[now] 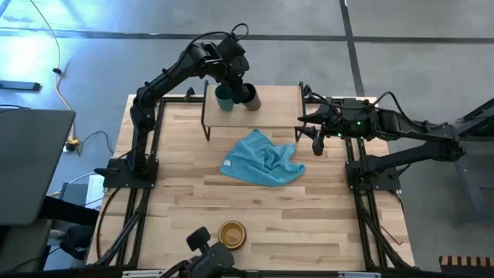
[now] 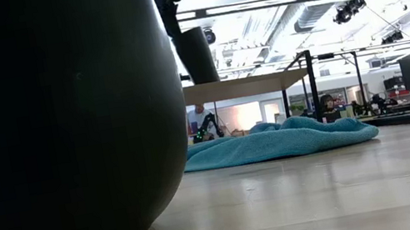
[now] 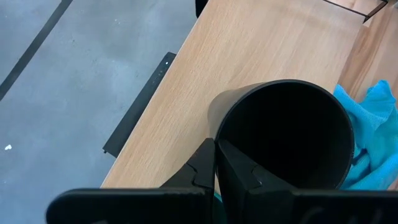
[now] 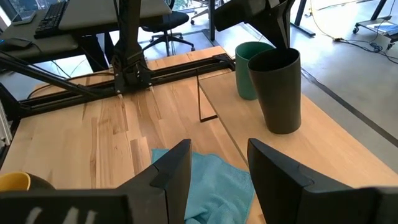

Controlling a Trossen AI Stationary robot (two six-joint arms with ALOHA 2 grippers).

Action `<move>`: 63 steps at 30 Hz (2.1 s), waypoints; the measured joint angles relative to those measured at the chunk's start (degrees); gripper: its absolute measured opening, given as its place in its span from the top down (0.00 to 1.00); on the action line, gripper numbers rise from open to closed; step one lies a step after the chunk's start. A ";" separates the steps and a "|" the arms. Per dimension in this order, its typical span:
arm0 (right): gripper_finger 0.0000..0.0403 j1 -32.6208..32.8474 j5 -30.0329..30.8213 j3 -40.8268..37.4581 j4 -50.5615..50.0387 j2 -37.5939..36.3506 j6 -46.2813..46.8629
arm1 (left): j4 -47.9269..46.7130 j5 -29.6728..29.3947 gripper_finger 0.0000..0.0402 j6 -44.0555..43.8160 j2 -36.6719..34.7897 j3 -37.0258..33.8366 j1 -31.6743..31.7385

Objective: Stack small to large cups/mugs on shelf
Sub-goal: Put the black cup on the shelf

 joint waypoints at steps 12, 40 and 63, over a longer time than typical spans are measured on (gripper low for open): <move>0.63 0.00 -0.34 0.00 -0.13 0.00 0.00 | -0.47 0.00 1.00 0.00 -0.02 0.00 0.00; 0.63 0.01 -1.35 0.00 -1.86 0.00 1.07 | 2.41 -0.65 1.00 -0.11 -0.02 0.00 0.02; 0.63 -0.01 -1.35 -0.01 -1.84 0.00 1.13 | -0.10 -2.91 1.00 -0.11 -0.02 0.00 0.02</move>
